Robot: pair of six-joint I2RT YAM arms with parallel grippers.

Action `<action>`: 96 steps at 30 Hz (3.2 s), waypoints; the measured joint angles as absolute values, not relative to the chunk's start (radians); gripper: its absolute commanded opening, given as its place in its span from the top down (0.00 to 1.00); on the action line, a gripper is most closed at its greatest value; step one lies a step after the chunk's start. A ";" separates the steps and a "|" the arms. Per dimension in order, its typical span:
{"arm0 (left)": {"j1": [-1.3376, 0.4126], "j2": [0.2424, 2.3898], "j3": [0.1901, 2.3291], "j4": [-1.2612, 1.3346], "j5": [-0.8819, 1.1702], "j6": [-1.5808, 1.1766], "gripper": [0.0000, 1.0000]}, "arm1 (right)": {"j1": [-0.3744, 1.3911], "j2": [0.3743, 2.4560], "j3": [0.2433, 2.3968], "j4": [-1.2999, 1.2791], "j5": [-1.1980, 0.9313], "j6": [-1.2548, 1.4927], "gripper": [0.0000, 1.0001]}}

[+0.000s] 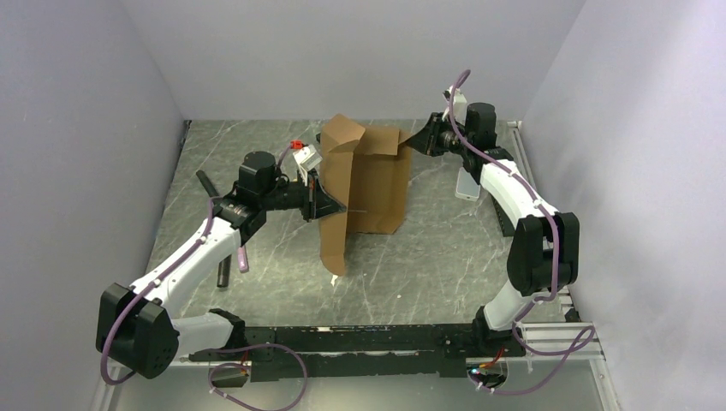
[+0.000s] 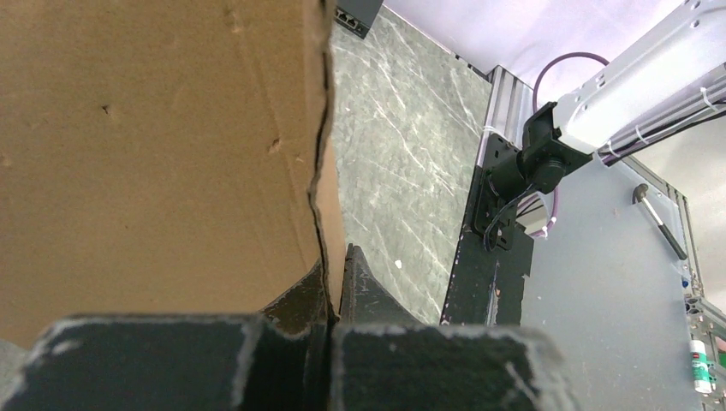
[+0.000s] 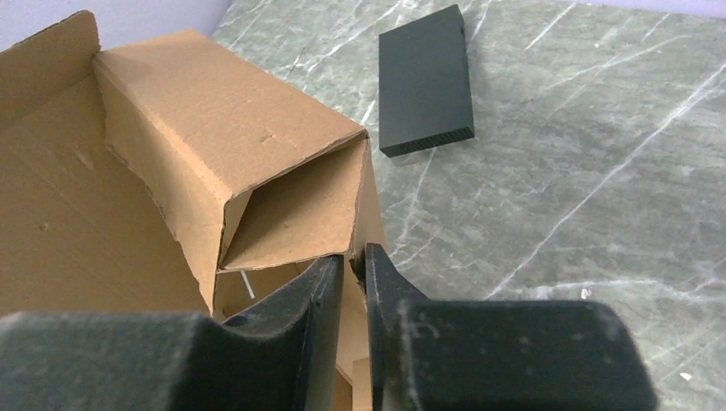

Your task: Fold the paper box

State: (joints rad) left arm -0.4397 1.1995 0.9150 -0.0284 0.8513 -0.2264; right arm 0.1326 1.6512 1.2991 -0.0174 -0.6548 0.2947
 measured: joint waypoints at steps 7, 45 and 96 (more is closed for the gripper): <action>-0.440 1.209 0.915 -0.020 0.860 -0.227 1.00 | 0.133 1.651 1.294 0.020 -0.673 0.358 0.70; -0.450 1.246 0.915 0.068 0.920 -0.261 1.00 | 0.276 1.550 1.267 -0.079 -0.258 0.474 1.00; -0.493 1.288 0.892 0.345 0.933 -0.441 1.00 | 0.278 1.412 1.223 -0.041 -0.327 0.125 0.95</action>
State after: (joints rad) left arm -0.4931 1.2881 0.8917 0.3447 0.9329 -0.4412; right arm 0.2775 1.4120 1.2232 -0.0410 -0.3267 0.1253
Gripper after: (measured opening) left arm 0.014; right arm 0.077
